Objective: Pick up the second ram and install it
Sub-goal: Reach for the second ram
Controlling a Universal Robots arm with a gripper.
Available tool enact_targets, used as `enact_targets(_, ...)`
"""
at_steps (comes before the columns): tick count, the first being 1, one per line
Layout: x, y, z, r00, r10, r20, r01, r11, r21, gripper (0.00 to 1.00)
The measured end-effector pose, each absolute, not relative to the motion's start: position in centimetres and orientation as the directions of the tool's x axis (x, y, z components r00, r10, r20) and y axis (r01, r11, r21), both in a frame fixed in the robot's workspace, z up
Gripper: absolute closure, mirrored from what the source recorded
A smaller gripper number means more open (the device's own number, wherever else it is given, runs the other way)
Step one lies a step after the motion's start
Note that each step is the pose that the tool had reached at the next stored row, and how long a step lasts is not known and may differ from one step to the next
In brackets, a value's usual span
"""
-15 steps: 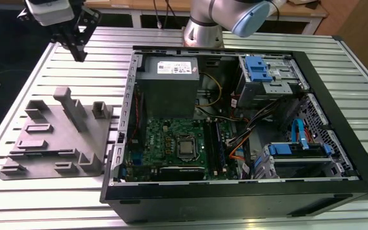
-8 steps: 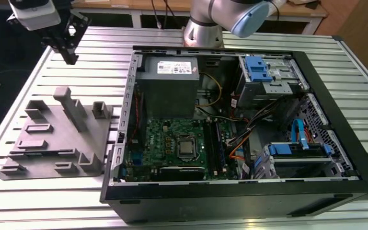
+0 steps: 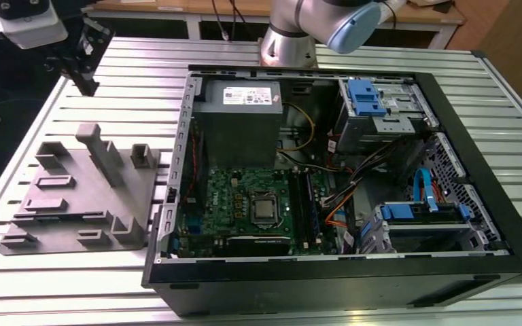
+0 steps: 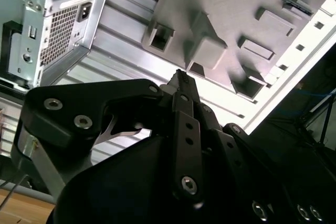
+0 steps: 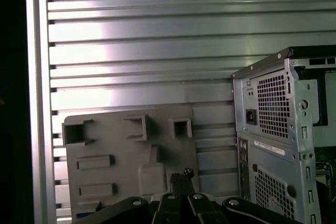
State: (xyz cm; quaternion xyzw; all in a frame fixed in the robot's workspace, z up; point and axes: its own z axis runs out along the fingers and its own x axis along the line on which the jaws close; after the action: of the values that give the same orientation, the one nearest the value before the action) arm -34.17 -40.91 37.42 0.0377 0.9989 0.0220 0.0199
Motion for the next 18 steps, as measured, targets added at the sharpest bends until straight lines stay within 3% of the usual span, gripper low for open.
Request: enact_targets(18,-38.2,-41.6,36.7,-0.996,0.076,-0.038,0.074,0.996,0.045,0.93)
